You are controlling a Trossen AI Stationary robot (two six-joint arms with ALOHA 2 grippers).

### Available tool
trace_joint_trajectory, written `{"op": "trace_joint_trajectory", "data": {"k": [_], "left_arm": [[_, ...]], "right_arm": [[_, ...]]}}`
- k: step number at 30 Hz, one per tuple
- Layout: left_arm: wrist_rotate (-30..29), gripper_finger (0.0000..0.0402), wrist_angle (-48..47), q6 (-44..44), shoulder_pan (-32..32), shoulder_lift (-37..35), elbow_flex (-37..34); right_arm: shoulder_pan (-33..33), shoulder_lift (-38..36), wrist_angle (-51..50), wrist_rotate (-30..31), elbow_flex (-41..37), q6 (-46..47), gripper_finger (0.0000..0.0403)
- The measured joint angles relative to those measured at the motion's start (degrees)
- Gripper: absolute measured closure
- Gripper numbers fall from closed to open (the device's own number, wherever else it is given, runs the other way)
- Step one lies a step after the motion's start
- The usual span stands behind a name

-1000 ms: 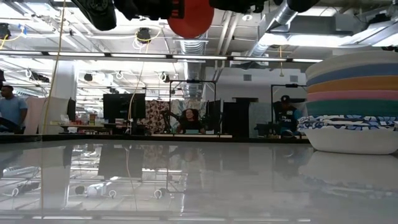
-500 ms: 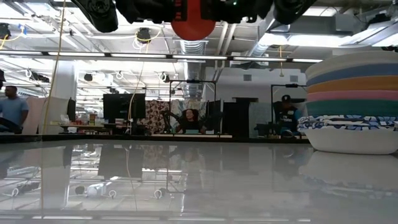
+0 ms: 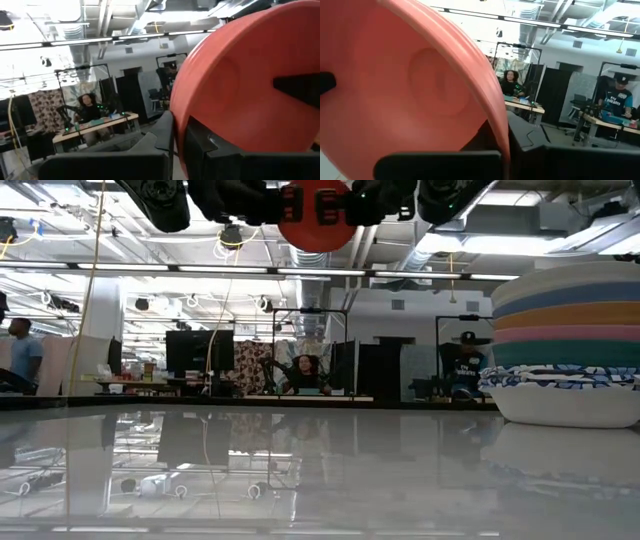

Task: Nest bowls inside each other
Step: Stack the orange bowl on top of the white bowl

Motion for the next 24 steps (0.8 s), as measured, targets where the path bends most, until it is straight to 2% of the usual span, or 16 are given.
{"op": "trace_joint_trajectory", "data": {"k": [4,8,12,16,21,24], "left_arm": [[0.46,0.0368,-1.46,0.76,-0.01,-0.09,0.0],[2.44,0.0321,-9.46,0.61,0.06,-2.83,0.0],[8.45,0.0268,-22.38,-3.1,1.12,-7.17,0.0],[13.65,0.0222,-29.58,-1.24,1.67,-11.14,0.04],[14.35,0.0199,-31.12,1.32,1.32,-14.71,0.05],[16.79,0.0198,-35.61,1.33,0.49,-17.04,0.13]], "right_arm": [[0.18,0.0,-0.58,-0.04,-0.02,-0.71,0.0392],[0.86,0.0,-4.81,-1.26,-0.13,-1.13,0.0396],[1.6,-0.22,-7.43,-2.48,-0.2,-1.65,0.0396],[1.95,-0.89,-7.31,-2.51,-0.2,-2.64,0.0396],[1.69,-4.33,-10.01,-2.72,-0.22,-1.97,0.0396],[1.48,-7.1,-13.77,-2.94,-0.22,-1.23,0.0396]]}}
